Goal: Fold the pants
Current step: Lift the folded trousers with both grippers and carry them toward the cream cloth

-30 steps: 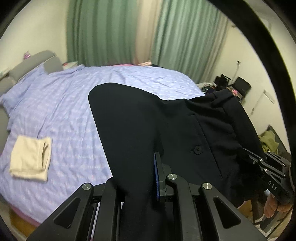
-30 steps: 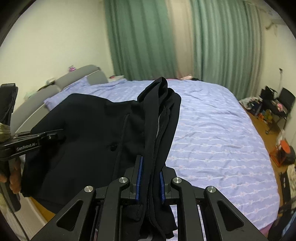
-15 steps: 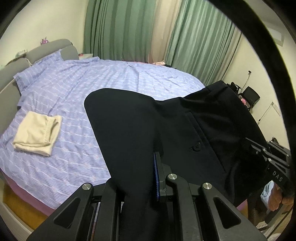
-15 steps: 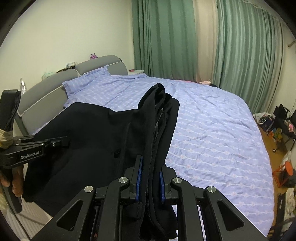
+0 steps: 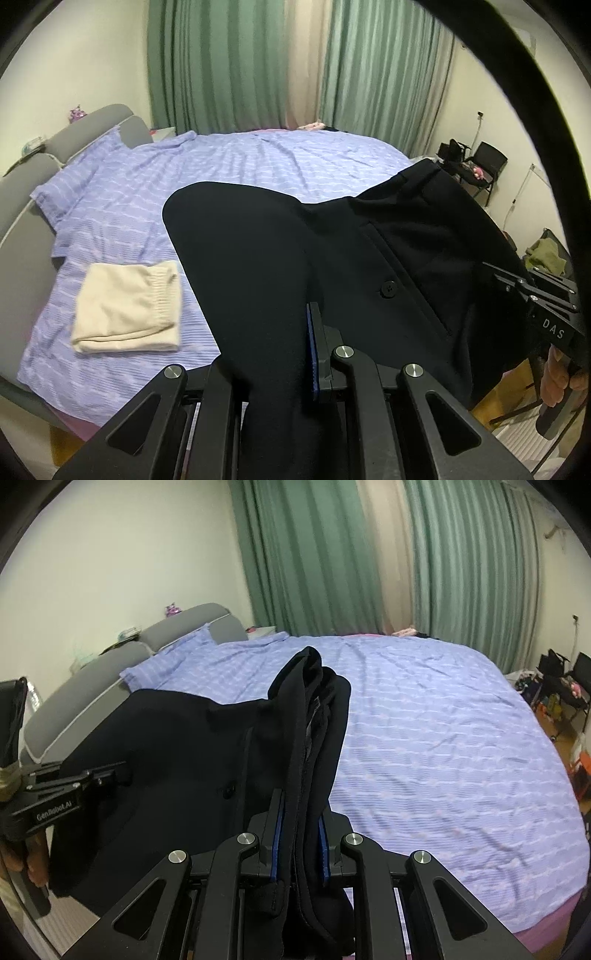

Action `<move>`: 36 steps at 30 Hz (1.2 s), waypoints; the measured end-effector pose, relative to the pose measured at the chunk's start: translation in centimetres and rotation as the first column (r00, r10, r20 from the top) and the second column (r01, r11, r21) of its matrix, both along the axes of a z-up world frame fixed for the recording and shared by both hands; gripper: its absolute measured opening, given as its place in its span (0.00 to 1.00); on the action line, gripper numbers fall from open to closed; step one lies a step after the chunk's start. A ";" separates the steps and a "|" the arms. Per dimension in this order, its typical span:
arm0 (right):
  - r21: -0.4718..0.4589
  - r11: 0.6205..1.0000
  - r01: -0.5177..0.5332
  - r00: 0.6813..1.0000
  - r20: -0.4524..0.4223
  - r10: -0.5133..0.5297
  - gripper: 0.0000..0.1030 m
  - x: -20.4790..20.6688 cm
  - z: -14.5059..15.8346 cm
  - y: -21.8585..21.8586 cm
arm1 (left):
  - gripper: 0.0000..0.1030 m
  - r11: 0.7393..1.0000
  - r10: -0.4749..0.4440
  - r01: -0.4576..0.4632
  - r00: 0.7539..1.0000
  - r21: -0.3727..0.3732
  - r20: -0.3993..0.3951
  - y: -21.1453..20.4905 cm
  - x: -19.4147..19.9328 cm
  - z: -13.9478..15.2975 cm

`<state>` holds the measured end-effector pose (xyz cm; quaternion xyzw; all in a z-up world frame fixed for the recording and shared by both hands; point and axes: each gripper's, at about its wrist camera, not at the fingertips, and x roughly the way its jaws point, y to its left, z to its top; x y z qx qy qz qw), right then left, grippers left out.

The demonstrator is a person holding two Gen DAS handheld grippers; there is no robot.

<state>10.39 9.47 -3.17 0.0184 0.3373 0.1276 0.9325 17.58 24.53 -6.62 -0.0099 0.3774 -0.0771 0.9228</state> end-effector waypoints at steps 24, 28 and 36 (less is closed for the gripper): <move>-0.041 0.979 -0.199 0.979 -0.055 0.197 0.15 4.3 -2.3 12.4 | 0.14 0.978 0.165 -0.171 0.984 -0.117 -0.066 12.7 0.8 -4.5; -0.042 0.989 -0.141 0.986 -0.099 0.137 0.15 5.3 -3.4 16.3 | 0.14 0.981 0.122 -0.137 0.986 -0.139 -0.110 17.1 2.2 -5.9; -0.033 0.995 -0.094 0.980 -0.179 0.086 0.15 8.4 -6.8 25.4 | 0.14 0.992 0.058 -0.075 0.985 -0.100 -0.164 26.3 5.8 -9.2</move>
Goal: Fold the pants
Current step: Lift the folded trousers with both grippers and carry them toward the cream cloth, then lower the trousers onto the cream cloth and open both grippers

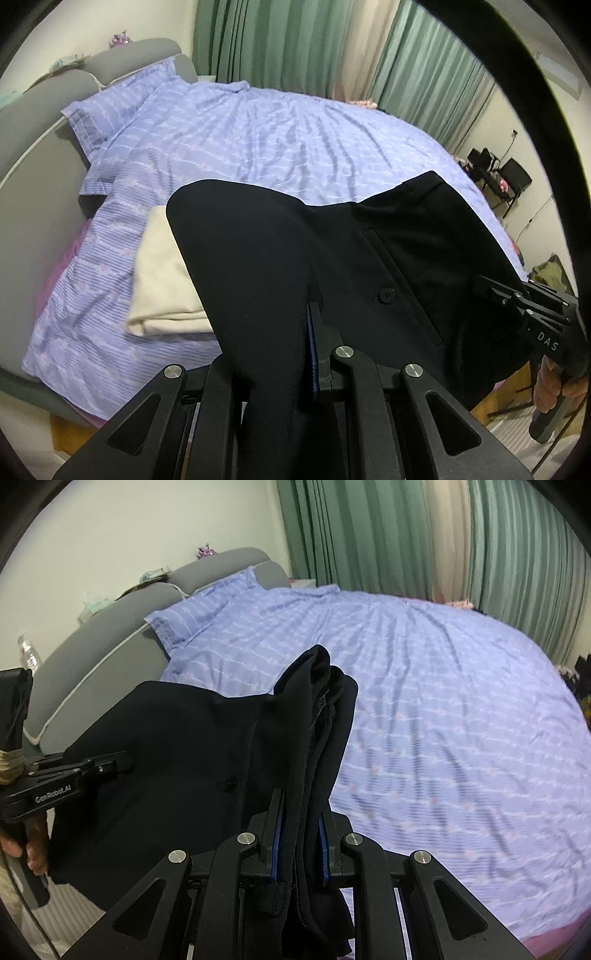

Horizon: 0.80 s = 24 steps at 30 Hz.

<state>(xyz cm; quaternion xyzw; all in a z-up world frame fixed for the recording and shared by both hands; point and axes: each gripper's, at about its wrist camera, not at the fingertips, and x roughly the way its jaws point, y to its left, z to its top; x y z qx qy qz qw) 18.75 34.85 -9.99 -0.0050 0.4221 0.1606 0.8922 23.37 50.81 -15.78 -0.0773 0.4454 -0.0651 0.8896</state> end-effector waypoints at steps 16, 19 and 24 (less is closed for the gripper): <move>-0.089 0.995 -0.042 0.996 -0.088 0.034 0.15 14.3 -7.9 13.4 | 0.14 0.990 -0.110 0.110 0.994 0.085 -0.011 13.1 14.5 -6.9; -0.110 0.993 -0.039 0.995 -0.095 0.029 0.15 16.5 -10.3 14.3 | 0.14 0.988 -0.113 0.116 0.993 0.098 -0.042 13.9 17.5 -9.9; -0.148 0.989 -0.028 0.986 -0.169 0.003 0.15 19.8 -15.5 15.4 | 0.16 0.986 -0.093 0.108 0.989 0.124 -0.115 14.9 20.2 -15.0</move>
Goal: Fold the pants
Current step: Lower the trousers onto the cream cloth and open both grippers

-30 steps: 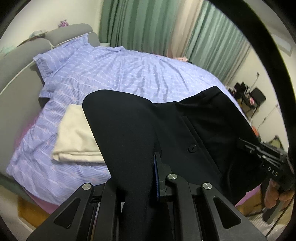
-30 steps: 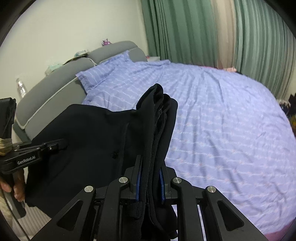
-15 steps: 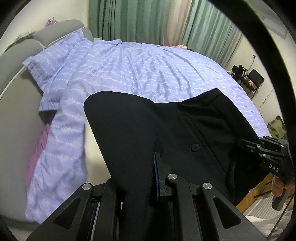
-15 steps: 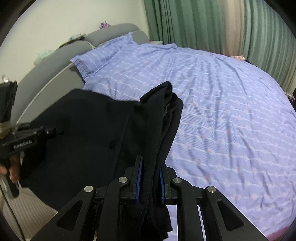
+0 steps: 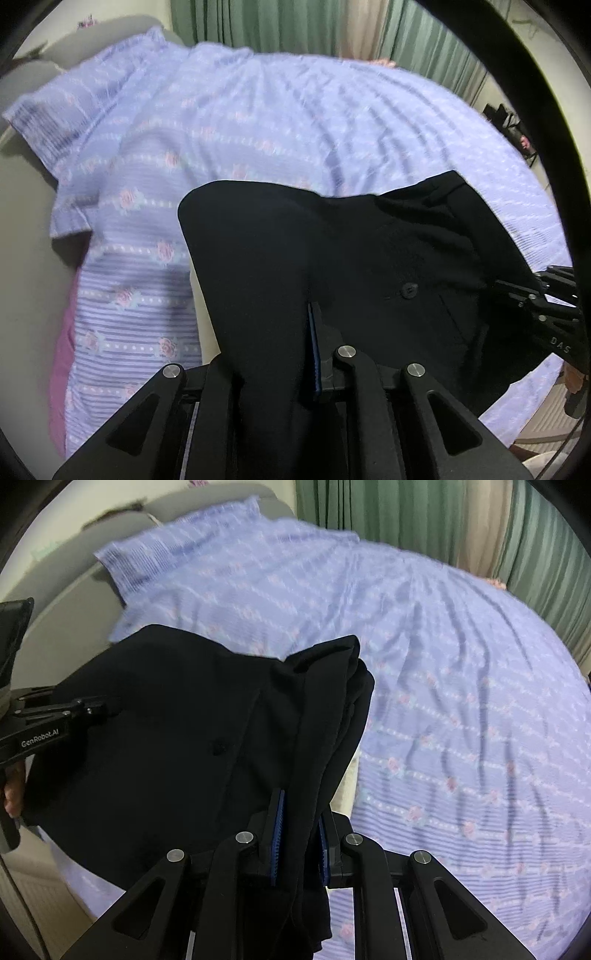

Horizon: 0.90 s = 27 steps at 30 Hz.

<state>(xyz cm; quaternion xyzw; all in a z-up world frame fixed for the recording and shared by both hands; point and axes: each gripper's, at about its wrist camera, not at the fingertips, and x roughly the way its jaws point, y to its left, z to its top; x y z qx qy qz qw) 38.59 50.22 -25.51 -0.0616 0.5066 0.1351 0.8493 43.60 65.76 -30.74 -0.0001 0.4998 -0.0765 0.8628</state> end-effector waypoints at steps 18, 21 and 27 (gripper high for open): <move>-0.128 0.990 0.056 0.993 -0.092 -0.069 0.48 -2.5 -3.0 -1.8 | 0.57 0.969 0.227 -0.217 0.971 0.119 -0.077 3.7 -5.3 -1.6; -0.167 0.985 0.043 0.997 -0.051 -0.052 0.55 -4.0 -1.2 -2.2 | 0.56 0.944 0.263 -0.254 0.965 0.212 -0.019 3.0 -7.5 0.7; -0.130 0.990 0.060 0.994 0.096 -0.048 0.75 -9.4 5.9 -5.5 | 0.77 0.941 0.240 -0.256 0.966 0.220 0.097 -1.5 -12.9 7.5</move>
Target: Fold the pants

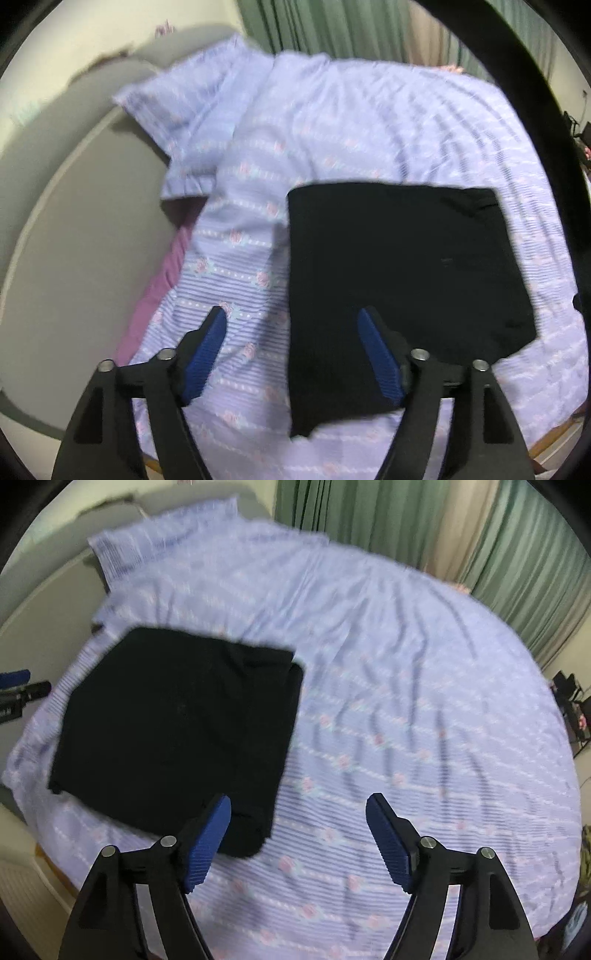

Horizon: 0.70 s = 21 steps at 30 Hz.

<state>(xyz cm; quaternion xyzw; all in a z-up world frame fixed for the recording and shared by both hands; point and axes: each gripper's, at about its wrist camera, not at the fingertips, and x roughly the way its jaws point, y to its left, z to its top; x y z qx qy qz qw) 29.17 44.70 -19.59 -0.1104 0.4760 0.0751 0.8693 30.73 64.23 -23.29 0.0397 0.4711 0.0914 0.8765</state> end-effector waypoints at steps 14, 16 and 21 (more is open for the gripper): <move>0.149 0.989 0.013 0.970 0.239 -0.049 0.86 -13.2 16.1 -15.1 | 0.97 0.990 -0.042 0.072 0.971 -0.121 0.235 -16.7 -10.6 14.7; 0.170 0.985 0.023 0.961 0.269 -0.069 0.90 -15.3 17.8 -17.8 | 0.98 0.989 -0.043 0.078 0.964 -0.124 0.262 -19.7 -12.1 16.6; 0.193 0.978 0.079 0.939 0.315 -0.138 0.93 -19.8 20.4 -23.8 | 1.00 0.989 -0.029 0.073 0.947 -0.128 0.321 -26.5 -15.1 19.7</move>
